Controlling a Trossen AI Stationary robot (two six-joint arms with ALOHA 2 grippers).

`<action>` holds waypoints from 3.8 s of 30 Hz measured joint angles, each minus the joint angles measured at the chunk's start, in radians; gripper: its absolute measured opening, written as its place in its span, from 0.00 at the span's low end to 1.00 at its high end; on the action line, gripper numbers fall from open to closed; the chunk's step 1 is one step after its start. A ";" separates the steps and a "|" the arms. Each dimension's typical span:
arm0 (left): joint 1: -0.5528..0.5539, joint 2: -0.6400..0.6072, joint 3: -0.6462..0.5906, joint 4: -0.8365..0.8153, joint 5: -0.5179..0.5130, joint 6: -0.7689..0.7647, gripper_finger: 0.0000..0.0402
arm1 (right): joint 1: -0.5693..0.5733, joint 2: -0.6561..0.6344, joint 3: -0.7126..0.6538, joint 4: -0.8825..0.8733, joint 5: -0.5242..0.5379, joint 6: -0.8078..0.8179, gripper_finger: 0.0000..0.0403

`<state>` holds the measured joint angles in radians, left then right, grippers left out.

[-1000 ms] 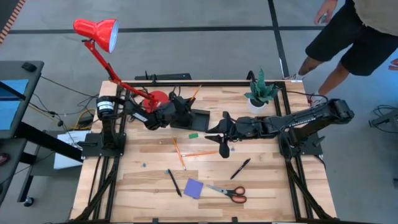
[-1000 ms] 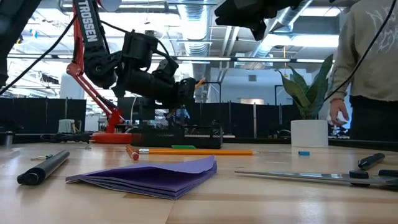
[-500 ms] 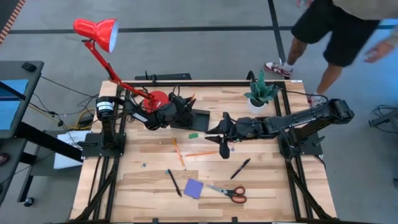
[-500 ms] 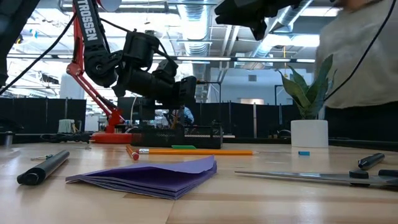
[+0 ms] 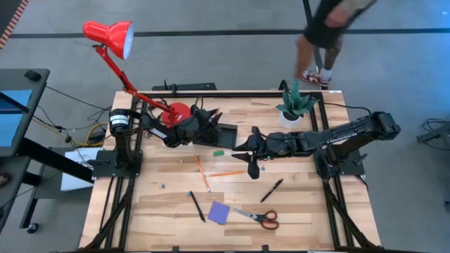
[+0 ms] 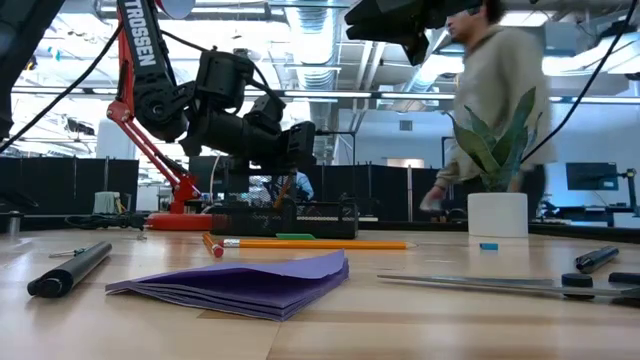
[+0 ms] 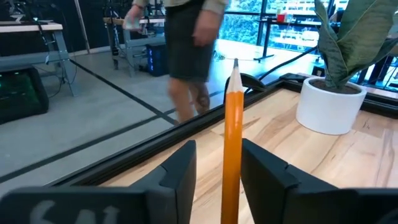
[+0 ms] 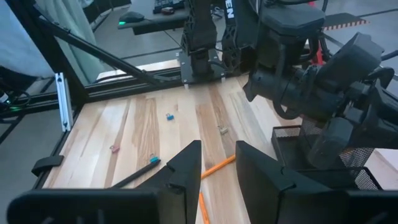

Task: Pick and place office supplies into organizer
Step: Put the top right yellow pencil into the black desk organizer, then put the right yellow pencil into the black desk organizer

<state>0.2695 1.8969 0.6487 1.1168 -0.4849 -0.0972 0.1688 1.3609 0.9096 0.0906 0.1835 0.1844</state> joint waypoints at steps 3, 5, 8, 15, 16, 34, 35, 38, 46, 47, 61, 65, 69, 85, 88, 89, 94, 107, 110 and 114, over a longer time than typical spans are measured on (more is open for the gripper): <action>-0.016 -0.020 -0.002 -0.011 -0.023 0.020 0.32 | 0.000 0.000 0.000 0.000 -0.001 0.000 0.23; -0.031 -0.049 -0.003 -0.055 -0.047 0.040 0.34 | 0.001 0.000 0.000 -0.001 -0.002 0.000 0.23; -0.057 -0.116 -0.005 -0.158 -0.071 0.045 0.36 | 0.007 0.000 0.000 -0.006 -0.002 0.000 0.23; -0.130 -0.339 -0.003 -0.413 -0.170 0.082 0.38 | 0.008 0.000 0.000 -0.009 -0.001 0.000 0.23; -0.141 -0.381 -0.002 -0.451 -0.177 0.090 0.38 | 0.008 0.000 0.001 -0.015 -0.001 0.000 0.23; -0.388 -0.876 -0.057 -1.189 0.165 -0.210 0.38 | 0.161 0.275 0.000 -0.290 0.006 0.004 0.23; -0.407 -0.857 -0.079 -1.168 0.163 -0.223 0.38 | 0.165 0.312 0.000 -0.263 0.014 -0.013 0.23; -0.450 -0.800 -0.143 -1.034 0.113 -0.225 0.38 | 0.169 0.397 0.001 -0.168 0.036 -0.045 0.23; -0.483 -0.562 -0.196 -0.782 0.107 -0.235 0.38 | 0.116 0.412 0.000 -0.109 0.050 -0.087 0.23; -0.484 -0.522 -0.196 -0.750 0.109 -0.236 0.38 | 0.109 0.405 0.001 -0.108 0.050 -0.095 0.23; -0.487 -0.114 -0.125 -0.365 0.242 -0.223 0.38 | 0.049 0.409 0.000 -0.185 -0.028 -0.038 0.23; -0.487 -0.109 -0.113 -0.362 0.247 -0.225 0.38 | 0.056 0.346 0.000 -0.171 -0.028 -0.050 0.23; -0.487 -0.109 -0.113 -0.378 0.246 -0.227 0.38 | 0.064 0.267 0.000 -0.169 -0.027 -0.053 0.23; -0.543 -0.095 -0.111 -0.516 0.168 -0.277 0.38 | 0.107 0.164 0.001 -0.170 -0.025 -0.088 0.23; -0.553 -0.053 -0.111 -0.481 0.117 -0.294 0.38 | 0.114 0.164 0.001 -0.172 -0.025 -0.088 0.23; -0.554 -0.035 -0.112 -0.461 0.107 -0.299 0.38 | 0.116 0.164 0.001 -0.172 -0.025 -0.088 0.23; -0.552 0.033 -0.102 -0.363 0.109 -0.304 0.36 | 0.118 0.164 0.001 -0.166 -0.025 -0.088 0.23; -0.549 0.048 -0.092 -0.384 0.097 -0.358 0.04 | 0.118 0.164 0.001 -0.165 -0.025 -0.087 0.23; -0.553 0.050 -0.093 -0.371 0.087 -0.356 0.03 | 0.118 0.164 0.001 -0.165 -0.025 -0.087 0.23; -0.567 0.057 -0.096 -0.297 0.059 -0.318 0.02 | 0.118 0.164 0.001 -0.165 -0.018 -0.057 0.23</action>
<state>-0.2976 1.9534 0.5527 0.8196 -0.4262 -0.4154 0.2867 1.5246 0.9104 -0.0742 0.1657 0.1279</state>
